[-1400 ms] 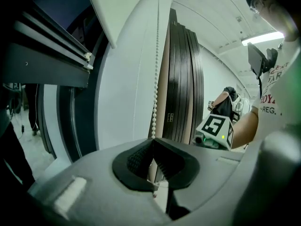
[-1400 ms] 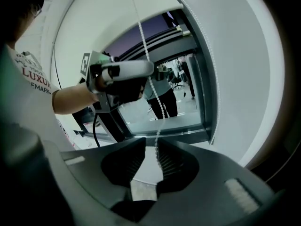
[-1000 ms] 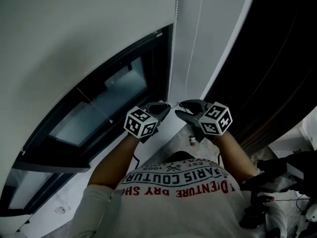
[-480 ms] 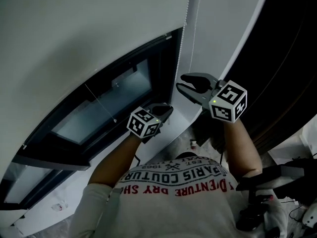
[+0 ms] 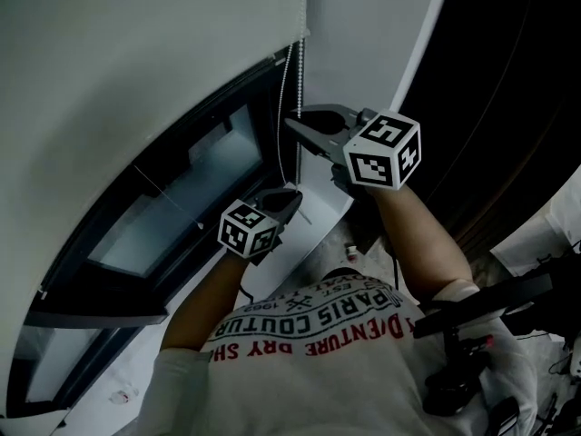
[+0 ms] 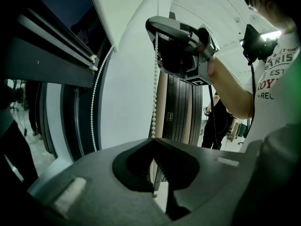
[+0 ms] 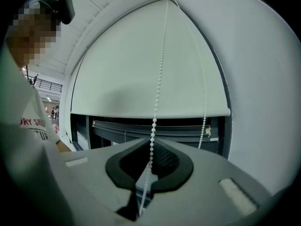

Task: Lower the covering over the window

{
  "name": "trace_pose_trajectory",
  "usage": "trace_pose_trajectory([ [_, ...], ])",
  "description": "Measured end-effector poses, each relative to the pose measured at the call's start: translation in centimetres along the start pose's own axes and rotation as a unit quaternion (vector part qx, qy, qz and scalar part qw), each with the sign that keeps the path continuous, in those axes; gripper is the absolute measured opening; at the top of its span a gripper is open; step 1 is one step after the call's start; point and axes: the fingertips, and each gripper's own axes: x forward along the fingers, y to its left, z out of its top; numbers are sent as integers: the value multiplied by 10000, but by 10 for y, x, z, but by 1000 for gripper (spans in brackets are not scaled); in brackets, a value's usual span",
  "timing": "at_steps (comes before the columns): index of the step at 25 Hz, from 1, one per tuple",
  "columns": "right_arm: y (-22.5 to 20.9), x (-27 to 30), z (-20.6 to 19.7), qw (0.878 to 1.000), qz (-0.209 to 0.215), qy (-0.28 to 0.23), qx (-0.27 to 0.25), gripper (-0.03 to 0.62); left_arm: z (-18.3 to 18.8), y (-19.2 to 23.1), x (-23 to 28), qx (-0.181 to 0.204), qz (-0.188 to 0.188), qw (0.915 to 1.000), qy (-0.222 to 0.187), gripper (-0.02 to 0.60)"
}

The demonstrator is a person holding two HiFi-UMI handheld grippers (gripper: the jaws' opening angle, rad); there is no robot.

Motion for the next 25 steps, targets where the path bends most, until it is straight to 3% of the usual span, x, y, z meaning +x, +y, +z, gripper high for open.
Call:
trace_pose_trajectory([
  [7,-9,-11,1,9992,-212,-335,-12,9,1,1,3,33,33,10000,44,8],
  [11,-6,-11,-22,9999,-148,-82,-7,11,-21,-3,11,147,41,9991,389,8],
  [17,-9,-17,-57,9992,-193,-33,353,11,-53,0,17,-116,109,9984,549,8],
  [25,-2,-19,-101,9981,-258,243,499,11,-95,-8,19,-167,122,9948,1001,8],
])
